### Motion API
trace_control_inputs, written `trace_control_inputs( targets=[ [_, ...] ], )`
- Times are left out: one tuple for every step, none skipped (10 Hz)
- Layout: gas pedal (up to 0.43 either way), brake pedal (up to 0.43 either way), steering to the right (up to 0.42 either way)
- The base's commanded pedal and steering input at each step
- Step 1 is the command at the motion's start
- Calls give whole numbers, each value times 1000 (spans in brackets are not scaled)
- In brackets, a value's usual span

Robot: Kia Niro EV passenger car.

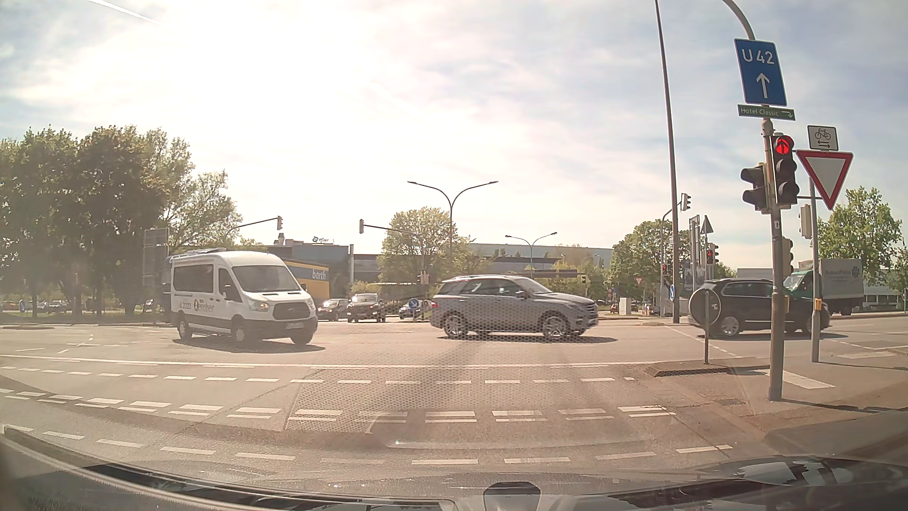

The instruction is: Follow the waypoints while adhering to traffic rules and regulations

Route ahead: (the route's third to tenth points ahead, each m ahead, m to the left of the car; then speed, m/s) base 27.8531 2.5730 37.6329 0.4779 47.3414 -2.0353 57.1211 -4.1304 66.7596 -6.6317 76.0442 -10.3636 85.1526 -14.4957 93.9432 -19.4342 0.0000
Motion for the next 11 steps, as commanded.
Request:
trace_control_inputs(
  targets=[
    [0,256,14],
    [0,256,14],
    [0,256,14],
    [0,256,14],
    [0,256,14],
    [0,256,14],
    [0,256,14],
    [0,256,14],
    [0,256,14],
    [0,256,14],
    [0,256,14]
  ],
)
